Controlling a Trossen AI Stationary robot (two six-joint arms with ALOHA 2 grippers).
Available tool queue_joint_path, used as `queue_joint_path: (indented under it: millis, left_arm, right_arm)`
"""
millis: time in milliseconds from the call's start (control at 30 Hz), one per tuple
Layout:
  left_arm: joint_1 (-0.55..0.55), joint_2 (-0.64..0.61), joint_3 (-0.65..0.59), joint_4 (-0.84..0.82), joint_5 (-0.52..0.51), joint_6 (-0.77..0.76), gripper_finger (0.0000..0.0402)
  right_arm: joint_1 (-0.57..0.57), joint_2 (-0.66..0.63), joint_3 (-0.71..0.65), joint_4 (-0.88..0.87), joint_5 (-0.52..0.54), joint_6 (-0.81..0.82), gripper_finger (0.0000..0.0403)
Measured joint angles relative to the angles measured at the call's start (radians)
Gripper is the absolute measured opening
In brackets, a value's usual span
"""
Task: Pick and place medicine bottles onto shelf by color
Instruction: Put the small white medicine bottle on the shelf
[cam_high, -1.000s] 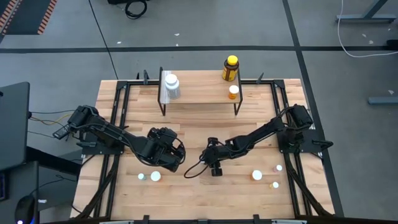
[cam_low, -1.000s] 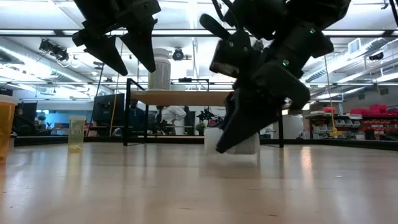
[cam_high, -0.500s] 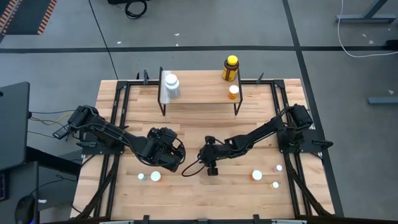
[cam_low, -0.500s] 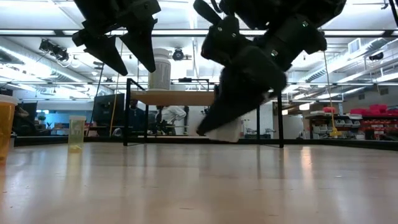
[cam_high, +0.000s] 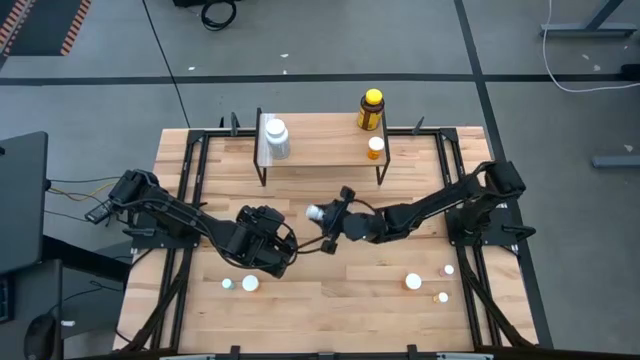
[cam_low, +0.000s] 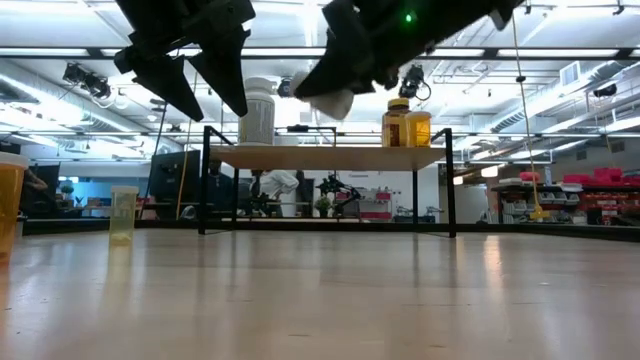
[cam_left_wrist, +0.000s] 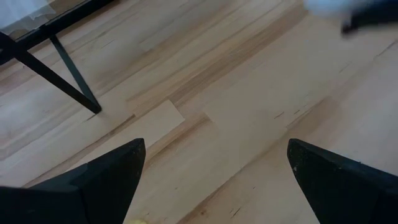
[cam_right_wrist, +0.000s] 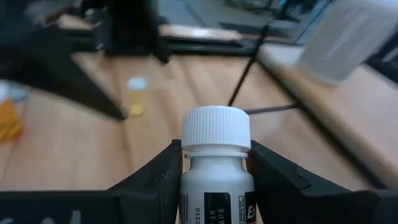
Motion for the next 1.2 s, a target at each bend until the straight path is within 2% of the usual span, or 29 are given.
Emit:
queue_joint_path:
  millis: [100, 200, 367, 567, 667, 867, 933, 1100, 1200]
  left_arm:
    - [0.0, 0.0, 0.0, 0.0, 0.0, 0.0, 0.04]
    - [0.0, 0.0, 0.0, 0.0, 0.0, 0.0, 0.04]
    - [-0.007, 0.0, 0.0, 0.0, 0.0, 0.0, 0.04]
    - [-0.006, 0.0, 0.0, 0.0, 0.0, 0.0, 0.04]
    - [-0.003, 0.0, 0.0, 0.0, 0.0, 0.0, 0.04]
    - [-0.003, 0.0, 0.0, 0.002, 0.0, -0.001, 0.04]
    - [-0.003, 0.0, 0.0, 0.003, 0.0, -0.001, 0.04]
    - [-0.003, 0.0, 0.0, 0.002, -0.023, 0.0, 0.04]
    - [-0.003, 0.0, 0.0, 0.006, -0.113, 0.033, 0.04]
  right_arm:
    - [-0.008, -0.029, -0.002, 0.013, 0.051, -0.026, 0.0168]
    - [-0.025, -0.068, -0.056, 0.123, 0.062, -0.055, 0.0168]
    - [-0.08, -0.145, -0.252, 0.498, 0.021, -0.091, 0.0168]
    - [-0.14, -0.175, -0.522, 1.097, -0.014, -0.198, 0.0168]
    - [-0.158, -0.17, -0.611, 1.263, -0.016, -0.244, 0.0168]
    - [-0.18, -0.169, -0.667, 1.286, -0.027, -0.241, 0.0168]
    - [-0.179, -0.169, -0.668, 1.279, -0.065, -0.24, 0.0168]
    - [-0.167, -0.169, -0.668, 1.27, -0.262, -0.187, 0.0168]
    - [-0.154, -0.169, -0.668, 1.222, -0.395, -0.138, 0.0169]
